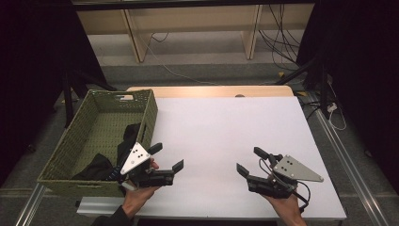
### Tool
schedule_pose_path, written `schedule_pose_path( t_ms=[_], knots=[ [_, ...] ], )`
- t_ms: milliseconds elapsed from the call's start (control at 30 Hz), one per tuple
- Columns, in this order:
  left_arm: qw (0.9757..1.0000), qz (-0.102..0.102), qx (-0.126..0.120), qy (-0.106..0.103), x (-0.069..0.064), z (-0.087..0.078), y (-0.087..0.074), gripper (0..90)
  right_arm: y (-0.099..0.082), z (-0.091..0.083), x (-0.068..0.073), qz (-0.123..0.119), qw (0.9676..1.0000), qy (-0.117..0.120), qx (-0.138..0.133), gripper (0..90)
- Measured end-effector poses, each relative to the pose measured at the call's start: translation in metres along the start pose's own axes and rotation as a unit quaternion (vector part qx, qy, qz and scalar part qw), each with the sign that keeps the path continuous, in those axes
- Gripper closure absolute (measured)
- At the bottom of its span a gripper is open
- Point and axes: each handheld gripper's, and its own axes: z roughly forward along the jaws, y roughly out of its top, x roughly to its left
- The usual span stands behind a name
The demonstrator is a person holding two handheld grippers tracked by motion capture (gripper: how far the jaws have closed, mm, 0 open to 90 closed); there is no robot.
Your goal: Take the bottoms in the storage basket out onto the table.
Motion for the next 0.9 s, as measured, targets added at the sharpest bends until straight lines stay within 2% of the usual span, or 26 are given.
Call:
schedule_pose_path(
  t_ms=[133, 367, 600, 900],
  knots=[
    [0.9997, -0.020, -0.004, -0.011, 0.000, 0.001, 0.002, 2.6, 0.000, 0.000, 0.000, -0.002, 1.0000, 0.000, -0.002, 24.2],
    [0.9998, -0.018, -0.004, -0.006, 0.001, 0.001, 0.006, 2.6, 0.000, -0.001, 0.000, -0.003, 1.0000, -0.001, -0.002, 24.5],
    [1.0000, -0.003, 0.001, 0.008, 0.003, 0.000, 0.013, 2.6, 0.000, 0.000, 0.001, -0.006, 1.0000, -0.003, -0.002, 24.6],
    [0.9997, -0.004, 0.012, 0.019, 0.007, -0.002, 0.023, 2.9, 0.000, 0.001, 0.001, -0.009, 0.9999, -0.005, -0.001, 24.7]
  ],
)
